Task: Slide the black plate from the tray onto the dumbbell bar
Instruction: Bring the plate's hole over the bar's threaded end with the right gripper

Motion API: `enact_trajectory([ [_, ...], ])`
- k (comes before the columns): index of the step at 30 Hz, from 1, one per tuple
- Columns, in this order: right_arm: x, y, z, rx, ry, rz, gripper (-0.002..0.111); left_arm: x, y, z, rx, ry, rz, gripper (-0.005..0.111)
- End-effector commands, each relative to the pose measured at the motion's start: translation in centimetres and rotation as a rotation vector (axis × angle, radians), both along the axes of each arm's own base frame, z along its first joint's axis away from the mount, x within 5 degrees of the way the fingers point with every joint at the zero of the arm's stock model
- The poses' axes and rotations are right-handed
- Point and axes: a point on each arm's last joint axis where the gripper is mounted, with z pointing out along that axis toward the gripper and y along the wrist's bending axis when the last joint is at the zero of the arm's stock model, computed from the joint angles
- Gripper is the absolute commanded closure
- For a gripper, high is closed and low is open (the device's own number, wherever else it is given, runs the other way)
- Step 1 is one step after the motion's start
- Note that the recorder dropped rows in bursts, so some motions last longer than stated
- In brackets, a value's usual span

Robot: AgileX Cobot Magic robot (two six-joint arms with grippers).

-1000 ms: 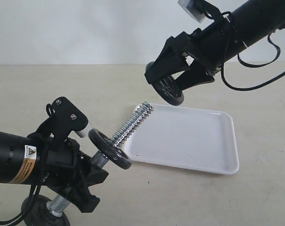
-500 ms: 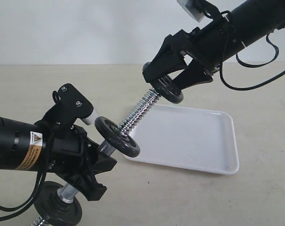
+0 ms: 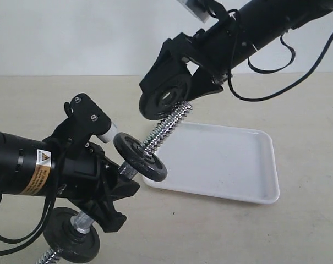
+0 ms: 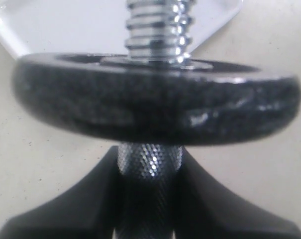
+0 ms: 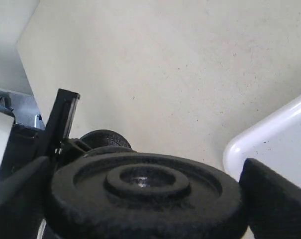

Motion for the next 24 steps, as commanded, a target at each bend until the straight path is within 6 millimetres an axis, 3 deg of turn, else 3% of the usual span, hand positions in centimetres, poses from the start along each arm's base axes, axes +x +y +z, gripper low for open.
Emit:
enact_trajectory([
  [1,0.2,-0.4,2.2,-0.027,0.002,-0.051,0.108,0.6,-0.2,2.9,-0.079,-0.077,0.04,0.102],
  [4,0.2,-1.1,1.9,-0.141,-0.004,-0.075,0.108,1.0,0.0,2.9,-0.069,-0.091,0.091,0.102],
  [11,-0.5,-1.3,3.4,-0.121,-0.032,-0.082,0.108,1.2,0.2,3.0,-0.068,-0.094,0.126,0.102],
  [24,-0.7,-1.0,4.2,-0.064,0.008,-0.114,0.108,1.4,0.4,3.0,-0.065,-0.101,0.155,0.102],
])
